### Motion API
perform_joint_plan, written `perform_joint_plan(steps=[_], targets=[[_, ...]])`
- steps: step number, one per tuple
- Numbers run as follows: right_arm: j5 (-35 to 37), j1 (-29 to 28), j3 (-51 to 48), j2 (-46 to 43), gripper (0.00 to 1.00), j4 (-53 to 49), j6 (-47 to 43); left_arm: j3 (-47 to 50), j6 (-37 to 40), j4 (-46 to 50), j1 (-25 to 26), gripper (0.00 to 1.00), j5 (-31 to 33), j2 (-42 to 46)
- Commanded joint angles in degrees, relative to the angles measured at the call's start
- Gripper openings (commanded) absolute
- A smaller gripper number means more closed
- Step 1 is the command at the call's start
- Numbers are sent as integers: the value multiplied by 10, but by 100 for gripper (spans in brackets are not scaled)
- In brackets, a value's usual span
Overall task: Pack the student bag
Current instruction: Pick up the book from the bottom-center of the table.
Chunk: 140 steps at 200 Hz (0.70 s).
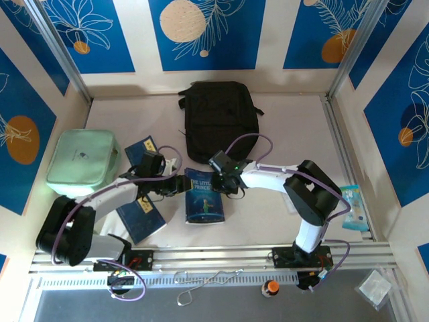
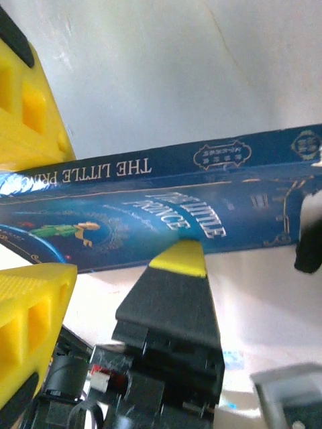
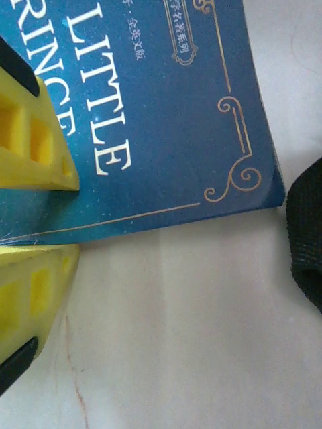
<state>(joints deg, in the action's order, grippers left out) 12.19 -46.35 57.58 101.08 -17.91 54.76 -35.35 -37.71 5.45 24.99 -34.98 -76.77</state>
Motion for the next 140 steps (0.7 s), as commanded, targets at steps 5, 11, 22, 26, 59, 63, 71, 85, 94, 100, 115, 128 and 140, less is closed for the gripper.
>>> perform_joint_plan(steps=[5,11,22,26,59,63,71,85,94,100,115,128,140], targets=[[-56,10,-27,29,24,37,-14,-7,-7,-52,13,37,-42,-8],[-60,11,-29,29,24,44,-15,-10,-7,-52,13,37,-38,-15],[-61,12,-29,31,24,47,-18,-19,-2,-34,13,36,-19,-25],[-61,12,-28,31,23,47,-19,-23,-1,-25,13,36,-12,-28],[-78,18,-37,28,23,70,-31,-38,2,-4,13,30,10,-47],[-82,19,-42,25,23,81,-35,-39,1,-4,13,29,11,-48],[-86,21,-53,17,23,99,-40,-43,0,1,13,26,17,-46],[-93,27,-68,-5,24,125,-54,-45,2,12,12,18,32,-34],[-93,31,-78,-25,25,136,-62,-48,9,28,11,12,46,-21],[-93,33,-85,-42,26,144,-70,-51,16,41,9,6,57,-10],[-103,37,-107,-90,31,178,-99,-71,50,108,7,0,100,19],[-111,38,-123,-131,36,206,-127,-92,82,169,6,0,152,47],[-103,40,-129,-168,41,211,-147,-108,101,206,6,0,188,75]])
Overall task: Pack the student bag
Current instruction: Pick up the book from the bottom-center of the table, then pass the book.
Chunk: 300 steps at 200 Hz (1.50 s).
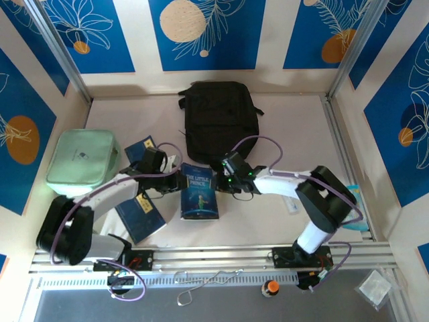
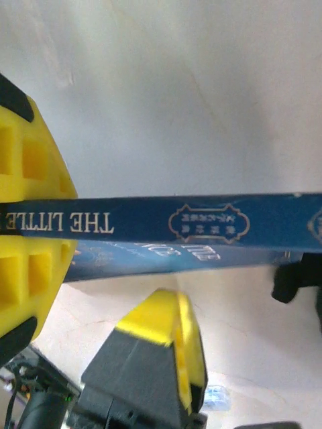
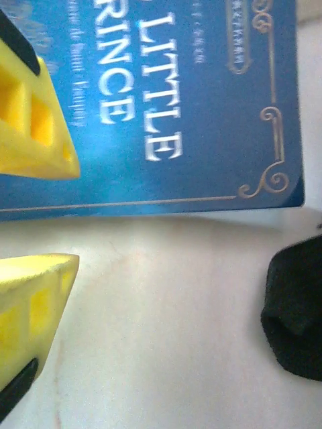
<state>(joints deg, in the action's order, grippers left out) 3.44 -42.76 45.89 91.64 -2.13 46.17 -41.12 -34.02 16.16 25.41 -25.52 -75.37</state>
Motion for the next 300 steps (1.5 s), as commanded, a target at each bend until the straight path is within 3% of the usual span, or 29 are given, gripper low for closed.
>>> perform_joint_plan(steps=[1,36,59,80,125,167,203,254,270,300], targets=[[-14,5,-12,-77,42,53,-63,-52,65,101,2,0,96,63],[-36,53,-17,-146,66,53,-67,-118,75,148,-1,0,176,119],[-117,99,-26,-163,75,87,-33,-171,55,127,-4,0,202,117],[-153,117,-29,-176,82,121,5,-214,24,77,-7,0,209,93],[-193,149,-30,-178,94,197,137,-257,-133,-113,-16,0,184,24],[-191,182,-63,-149,97,353,264,-248,-311,-274,-16,0,172,-34],[-214,185,-19,-94,97,410,331,-231,-384,-348,-15,0,168,-60],[-202,166,35,-10,93,504,421,-211,-416,-380,-14,0,163,-58],[-185,158,44,-1,85,477,444,-209,-420,-381,-14,0,166,-58],[-162,146,54,-6,83,438,447,-208,-427,-388,-14,0,161,-64]])
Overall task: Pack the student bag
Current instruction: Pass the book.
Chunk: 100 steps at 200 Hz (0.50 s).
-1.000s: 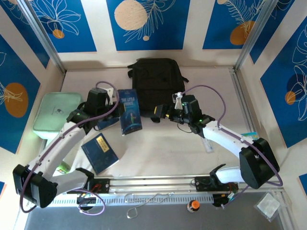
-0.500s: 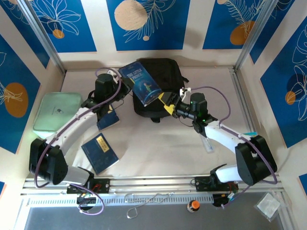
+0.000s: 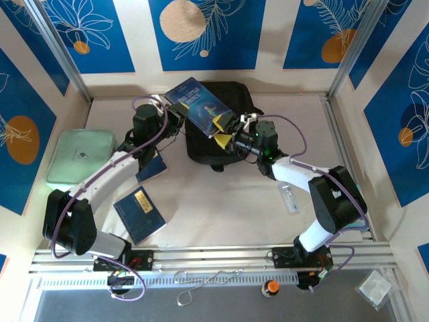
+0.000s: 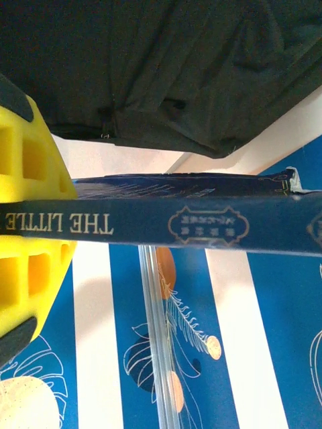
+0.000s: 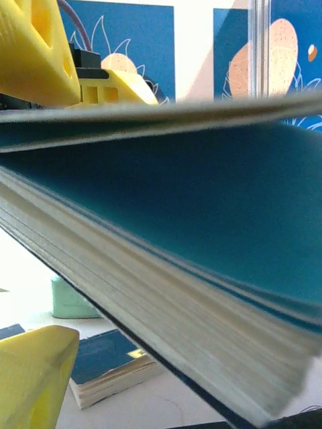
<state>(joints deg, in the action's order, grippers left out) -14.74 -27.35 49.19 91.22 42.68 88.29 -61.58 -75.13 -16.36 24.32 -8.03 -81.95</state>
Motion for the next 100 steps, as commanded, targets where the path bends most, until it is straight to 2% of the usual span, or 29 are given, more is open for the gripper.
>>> perform_joint_plan(steps=[1,29,70,88,100], targets=[[21,-8,21,-2,82,-10,27,-3,-15,-63,-4,0,-14,2],[16,-2,24,-2,72,0,33,0,-15,-56,-4,0,-13,3],[13,8,16,-13,38,18,19,14,-9,-31,-4,0,-18,7],[9,15,18,-27,22,1,-6,21,1,-18,-5,14,-29,6],[12,21,19,-43,14,-34,-35,20,26,-5,-6,29,-46,2]])
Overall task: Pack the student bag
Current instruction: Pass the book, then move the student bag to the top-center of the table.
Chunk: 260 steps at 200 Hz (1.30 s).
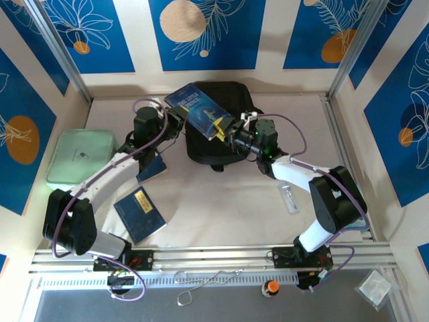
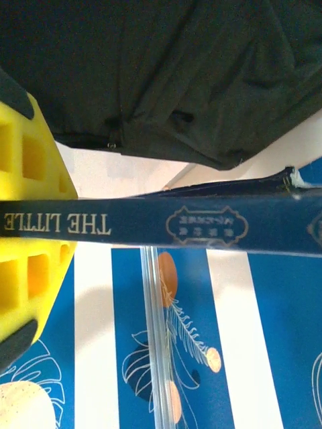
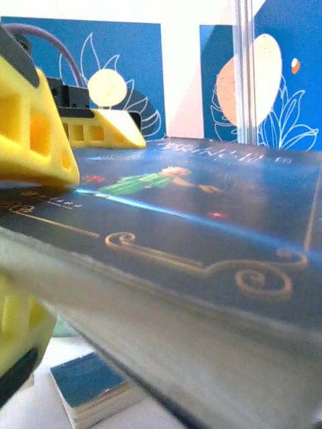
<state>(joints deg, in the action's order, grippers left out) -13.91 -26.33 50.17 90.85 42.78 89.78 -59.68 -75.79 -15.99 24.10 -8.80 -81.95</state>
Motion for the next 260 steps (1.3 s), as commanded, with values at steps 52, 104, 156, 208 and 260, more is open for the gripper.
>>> perform_joint_plan(steps=[52,104,156,208,260], targets=[[49,56,-18,-157,8,-223,-213,-22,262,105,13,65,-26,-30],[91,118,-36,-259,7,-414,-315,-103,374,137,27,75,-134,-160],[101,171,-44,-292,7,-529,-358,-182,444,220,43,75,-149,-266],[81,215,-49,-289,7,-566,-374,-201,494,310,76,73,-187,-313],[77,244,-29,-292,7,-584,-394,-134,490,317,129,70,-213,-282]])
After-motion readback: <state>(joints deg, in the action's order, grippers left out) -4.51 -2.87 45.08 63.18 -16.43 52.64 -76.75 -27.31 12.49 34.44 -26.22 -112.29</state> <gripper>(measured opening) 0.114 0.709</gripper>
